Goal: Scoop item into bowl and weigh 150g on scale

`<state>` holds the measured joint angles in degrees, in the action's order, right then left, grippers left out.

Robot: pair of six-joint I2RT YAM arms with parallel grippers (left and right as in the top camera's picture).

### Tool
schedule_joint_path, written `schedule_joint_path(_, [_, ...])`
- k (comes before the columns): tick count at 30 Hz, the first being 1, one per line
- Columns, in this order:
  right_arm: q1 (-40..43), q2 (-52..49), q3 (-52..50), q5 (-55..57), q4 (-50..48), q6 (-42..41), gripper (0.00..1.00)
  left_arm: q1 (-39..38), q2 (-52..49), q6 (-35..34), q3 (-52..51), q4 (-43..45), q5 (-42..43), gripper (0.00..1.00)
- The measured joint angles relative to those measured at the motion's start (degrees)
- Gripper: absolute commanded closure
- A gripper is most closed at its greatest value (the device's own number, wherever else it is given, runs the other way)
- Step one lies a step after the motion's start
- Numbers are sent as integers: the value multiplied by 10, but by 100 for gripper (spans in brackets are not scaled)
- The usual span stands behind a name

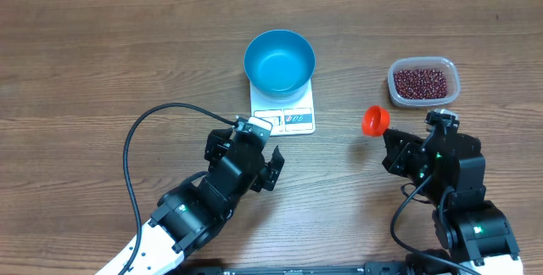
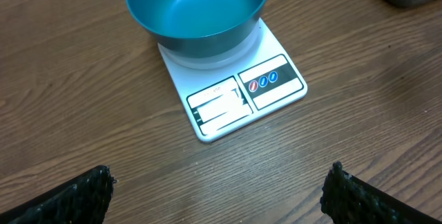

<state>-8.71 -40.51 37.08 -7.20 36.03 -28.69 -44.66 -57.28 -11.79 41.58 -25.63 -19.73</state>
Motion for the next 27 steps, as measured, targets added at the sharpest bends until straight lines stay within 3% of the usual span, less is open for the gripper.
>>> schedule_joint_path(27, [0,0,0,0,0,0,96,0,0,-31,0,0,0,0])
